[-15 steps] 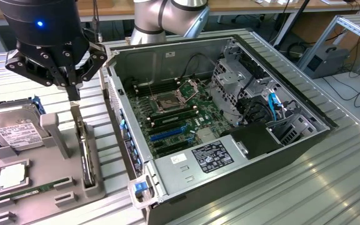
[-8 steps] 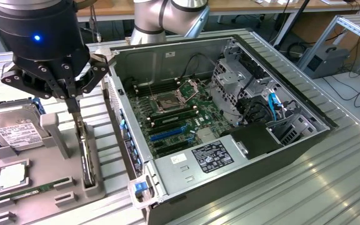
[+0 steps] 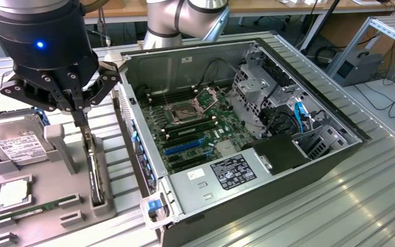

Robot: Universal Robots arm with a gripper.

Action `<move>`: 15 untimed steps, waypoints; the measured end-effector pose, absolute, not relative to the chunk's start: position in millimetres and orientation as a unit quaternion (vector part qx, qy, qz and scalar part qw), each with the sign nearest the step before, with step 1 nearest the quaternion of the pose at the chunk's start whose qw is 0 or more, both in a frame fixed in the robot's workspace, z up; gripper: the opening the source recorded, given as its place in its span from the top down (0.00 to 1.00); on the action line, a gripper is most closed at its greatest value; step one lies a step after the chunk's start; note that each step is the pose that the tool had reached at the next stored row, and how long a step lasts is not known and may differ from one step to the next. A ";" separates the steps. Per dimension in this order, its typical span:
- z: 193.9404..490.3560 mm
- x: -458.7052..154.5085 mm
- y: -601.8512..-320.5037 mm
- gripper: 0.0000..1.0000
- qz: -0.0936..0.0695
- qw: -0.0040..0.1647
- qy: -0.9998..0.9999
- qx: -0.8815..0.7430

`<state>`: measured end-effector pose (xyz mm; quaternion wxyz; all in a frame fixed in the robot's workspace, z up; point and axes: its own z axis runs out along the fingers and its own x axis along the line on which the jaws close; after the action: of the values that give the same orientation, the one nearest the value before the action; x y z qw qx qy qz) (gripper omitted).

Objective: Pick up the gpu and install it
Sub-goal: 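Reach for the gpu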

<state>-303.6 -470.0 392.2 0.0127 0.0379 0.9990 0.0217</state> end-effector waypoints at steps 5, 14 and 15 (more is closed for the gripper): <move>390.9 -303.6 -470.0 0.89 0.022 0.012 0.999 0.038; 384.7 -303.6 -470.0 0.89 0.022 0.011 0.999 0.038; 384.5 -303.7 -470.0 0.89 0.022 0.011 0.999 0.038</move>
<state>-303.7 -470.0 384.5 0.0107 0.0379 0.9990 0.0215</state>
